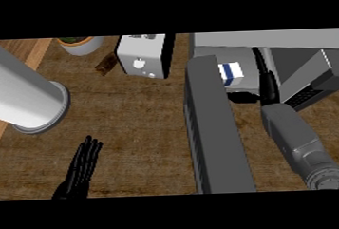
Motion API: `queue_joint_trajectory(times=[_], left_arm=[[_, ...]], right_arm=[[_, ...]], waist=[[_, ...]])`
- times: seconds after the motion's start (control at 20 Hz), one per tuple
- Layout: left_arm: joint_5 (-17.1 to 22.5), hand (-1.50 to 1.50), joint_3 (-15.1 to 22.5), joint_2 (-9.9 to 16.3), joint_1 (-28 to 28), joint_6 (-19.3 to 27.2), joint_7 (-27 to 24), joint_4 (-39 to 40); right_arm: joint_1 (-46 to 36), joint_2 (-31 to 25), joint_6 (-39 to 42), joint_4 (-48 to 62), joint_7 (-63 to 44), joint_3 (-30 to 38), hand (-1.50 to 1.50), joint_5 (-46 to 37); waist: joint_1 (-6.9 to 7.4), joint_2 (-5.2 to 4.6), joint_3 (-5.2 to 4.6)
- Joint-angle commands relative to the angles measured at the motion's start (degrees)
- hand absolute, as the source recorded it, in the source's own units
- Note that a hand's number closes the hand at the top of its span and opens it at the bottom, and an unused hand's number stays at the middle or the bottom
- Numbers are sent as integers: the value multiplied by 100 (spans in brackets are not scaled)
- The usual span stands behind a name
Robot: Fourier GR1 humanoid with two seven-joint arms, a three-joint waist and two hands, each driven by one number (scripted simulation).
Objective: Pick up the milk, place it into the microwave and close the microwave
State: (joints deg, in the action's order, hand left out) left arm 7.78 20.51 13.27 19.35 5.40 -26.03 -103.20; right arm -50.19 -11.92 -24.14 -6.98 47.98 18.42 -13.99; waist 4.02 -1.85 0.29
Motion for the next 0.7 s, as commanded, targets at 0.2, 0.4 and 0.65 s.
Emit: queue_joint_trajectory(times=[0.2, 0.4, 0.65], left_arm=[[-117, -150, 120, -124, -229, 13, 266, 206], [-241, -150, 218, -105, -100, 32, 207, 10], [-307, -150, 111, -168, -286, 102, 359, -33]], right_arm=[[625, -130, 915, -45, 699, 174, -150, 212], [859, 150, 1459, -30, 937, 238, -150, 337], [1537, 134, 1862, -107, 1387, 146, -150, 326]], waist=[[-170, 73, -9], [-169, 94, -9], [-267, 134, -16]])
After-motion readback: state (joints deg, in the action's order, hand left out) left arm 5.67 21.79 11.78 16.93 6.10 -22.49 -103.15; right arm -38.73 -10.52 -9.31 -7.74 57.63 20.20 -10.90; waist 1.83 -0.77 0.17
